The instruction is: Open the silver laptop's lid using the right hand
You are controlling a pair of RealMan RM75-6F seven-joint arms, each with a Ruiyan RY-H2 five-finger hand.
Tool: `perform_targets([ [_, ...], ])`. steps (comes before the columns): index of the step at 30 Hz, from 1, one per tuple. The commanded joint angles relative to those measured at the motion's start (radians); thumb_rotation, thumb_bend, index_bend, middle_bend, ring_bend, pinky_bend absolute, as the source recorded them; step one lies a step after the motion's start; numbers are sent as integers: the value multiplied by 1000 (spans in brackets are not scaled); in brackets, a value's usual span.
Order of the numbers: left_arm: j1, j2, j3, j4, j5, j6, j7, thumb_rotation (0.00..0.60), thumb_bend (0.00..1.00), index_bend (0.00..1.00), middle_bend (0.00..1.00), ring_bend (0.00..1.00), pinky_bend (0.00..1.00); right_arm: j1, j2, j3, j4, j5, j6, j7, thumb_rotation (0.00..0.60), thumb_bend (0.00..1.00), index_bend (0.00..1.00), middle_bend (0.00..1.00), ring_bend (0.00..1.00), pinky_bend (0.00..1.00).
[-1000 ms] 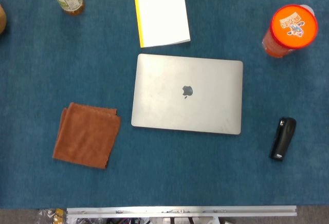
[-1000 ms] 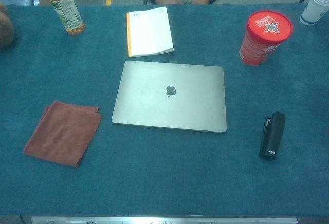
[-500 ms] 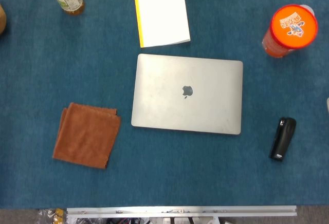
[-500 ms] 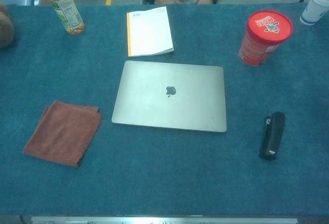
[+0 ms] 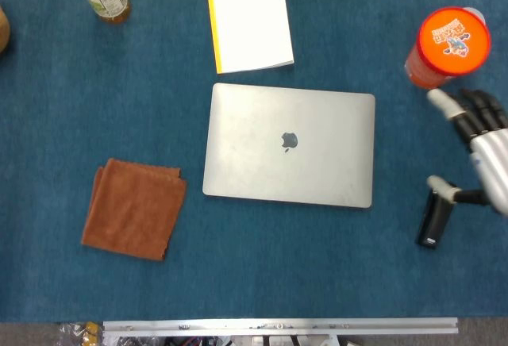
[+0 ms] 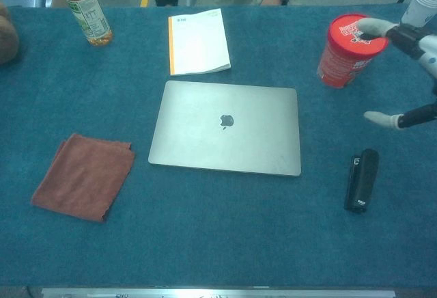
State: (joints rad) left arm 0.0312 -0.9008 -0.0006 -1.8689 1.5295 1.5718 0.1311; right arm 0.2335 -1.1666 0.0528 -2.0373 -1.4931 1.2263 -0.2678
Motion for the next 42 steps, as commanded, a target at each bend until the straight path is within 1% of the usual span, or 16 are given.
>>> perform_targets([
  [1,-1,1,1,0,3,-1,0,600,469,156,96,2,0,43,-58,6,-7,27,-51,-59,600,123,63,132,0,64],
  [7,-3,3,-1,2,3,-1,-8,600,469,156,96,2,0,106,-158,26,-9,88,-109,-171,600,97,62,132,0,64],
  [13,-3,4,2,11,1,-6,-19,600,469,156,96,2,0,175,-270,38,5,183,-160,-305,600,68,63,132,0,64],
  [18,-2,5,4,22,3,-7,-34,600,469,156,96,2,0,224,-362,38,30,253,-176,-412,600,66,63,132,0,64],
  [22,3,7,9,30,4,-5,-45,600,469,156,96,2,0,260,-438,38,69,314,-178,-484,600,65,63,132,0,64],
  [24,6,8,10,34,2,-3,-52,600,469,156,96,2,0,274,-468,39,87,340,-176,-507,600,50,63,132,0,64],
  [26,9,8,12,39,1,0,-59,600,469,156,96,2,0,289,-502,38,112,361,-171,-533,600,11,63,132,0,64],
  [28,12,10,14,42,3,3,-65,600,469,156,96,2,0,302,-535,34,136,380,-167,-550,600,0,62,132,0,64],
  [34,17,10,17,54,4,7,-81,600,469,156,96,2,0,330,-619,29,214,421,-146,-595,600,1,62,132,0,64],
  [38,19,8,17,64,5,9,-95,600,469,156,96,2,0,345,-673,21,265,426,-124,-625,600,15,62,132,0,64],
  [42,20,8,17,72,6,10,-106,600,469,156,96,2,0,357,-705,19,305,440,-118,-640,600,23,63,132,0,64],
])
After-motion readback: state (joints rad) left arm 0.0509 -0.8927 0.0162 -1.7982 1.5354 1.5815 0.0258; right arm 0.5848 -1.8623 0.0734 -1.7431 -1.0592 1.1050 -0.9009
